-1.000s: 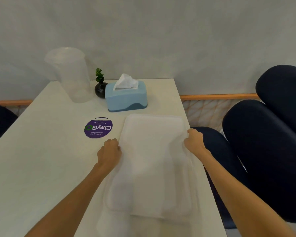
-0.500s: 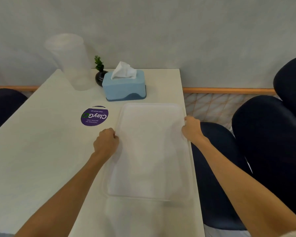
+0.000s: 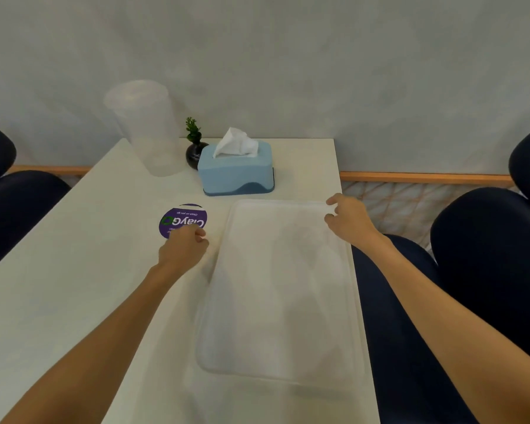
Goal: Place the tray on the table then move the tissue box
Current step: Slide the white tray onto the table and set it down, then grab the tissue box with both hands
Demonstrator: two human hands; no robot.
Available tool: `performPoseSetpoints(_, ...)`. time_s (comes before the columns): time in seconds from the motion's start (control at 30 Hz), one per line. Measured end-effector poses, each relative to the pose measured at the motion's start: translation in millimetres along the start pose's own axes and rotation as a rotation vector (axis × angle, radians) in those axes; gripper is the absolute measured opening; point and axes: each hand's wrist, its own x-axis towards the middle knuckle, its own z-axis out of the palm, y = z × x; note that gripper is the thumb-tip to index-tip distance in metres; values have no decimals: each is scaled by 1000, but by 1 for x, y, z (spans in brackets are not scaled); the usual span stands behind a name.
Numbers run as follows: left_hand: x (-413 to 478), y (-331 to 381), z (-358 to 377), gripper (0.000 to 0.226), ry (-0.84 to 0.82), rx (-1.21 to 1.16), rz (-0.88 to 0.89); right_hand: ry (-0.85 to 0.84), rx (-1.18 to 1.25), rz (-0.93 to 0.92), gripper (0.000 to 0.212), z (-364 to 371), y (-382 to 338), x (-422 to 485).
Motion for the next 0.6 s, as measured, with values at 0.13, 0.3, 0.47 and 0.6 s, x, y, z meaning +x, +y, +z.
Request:
performPoseSetpoints(0.13,51,0,-29,28,20,-203,-22,-10,42,-7,38,5,-22,19)
performPoseSetpoints(0.3,123,2,-51,50,8,-518,-89,-43,207,72,33,23,-51,60)
performPoseSetpoints(0.47,187,2,-51,63,-180,-754,-174,-11,457,247,44,56,-79,115)
performPoseSetpoints(0.6,221,-7,-38,75,-366,-714,-155,6,611,411,54,87,-89,149)
